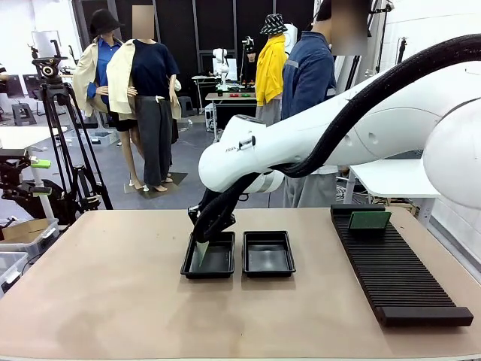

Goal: Inspect and transfer BCBs to ESD trays.
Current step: Pick up the Blank PCB from the PCB Rack and place it in the left ESD tray, then pick up the ESD tray and place it on the left side of the table.

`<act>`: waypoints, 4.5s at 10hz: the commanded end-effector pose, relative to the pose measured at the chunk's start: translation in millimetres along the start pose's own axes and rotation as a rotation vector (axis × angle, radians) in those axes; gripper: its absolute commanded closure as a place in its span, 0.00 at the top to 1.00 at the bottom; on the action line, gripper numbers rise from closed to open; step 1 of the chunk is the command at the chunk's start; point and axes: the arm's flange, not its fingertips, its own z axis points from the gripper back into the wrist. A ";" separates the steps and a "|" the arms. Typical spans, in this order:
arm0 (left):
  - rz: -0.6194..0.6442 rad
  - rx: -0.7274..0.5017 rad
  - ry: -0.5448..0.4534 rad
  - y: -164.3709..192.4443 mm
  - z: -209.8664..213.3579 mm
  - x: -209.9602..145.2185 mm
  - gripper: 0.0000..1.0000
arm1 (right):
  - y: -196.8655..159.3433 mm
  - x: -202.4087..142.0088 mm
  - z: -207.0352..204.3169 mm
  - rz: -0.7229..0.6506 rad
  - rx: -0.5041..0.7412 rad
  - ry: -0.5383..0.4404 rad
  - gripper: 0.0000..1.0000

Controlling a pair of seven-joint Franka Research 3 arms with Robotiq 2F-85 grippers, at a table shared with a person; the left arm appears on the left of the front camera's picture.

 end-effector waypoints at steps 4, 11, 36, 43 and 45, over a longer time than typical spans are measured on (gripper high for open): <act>0.013 0.013 0.004 -2.2 1.5 0.1 1.00 | 0.0 0.0 0.0 0.000 0.000 0.000 0.00; 0.013 0.013 0.004 -2.2 1.5 0.1 1.00 | 0.0 0.0 0.0 0.000 0.000 0.000 0.00; 0.013 0.013 0.004 -2.2 1.5 0.1 1.00 | -1.7 -8.2 43.3 -0.060 -0.177 0.001 1.00; 0.013 0.013 0.004 -2.2 1.5 0.1 1.00 | -3.3 -9.5 47.5 -0.041 -0.139 -0.005 1.00; 0.013 0.013 0.004 -2.2 1.5 0.1 1.00 | -3.3 -9.5 47.5 -0.041 -0.139 -0.005 1.00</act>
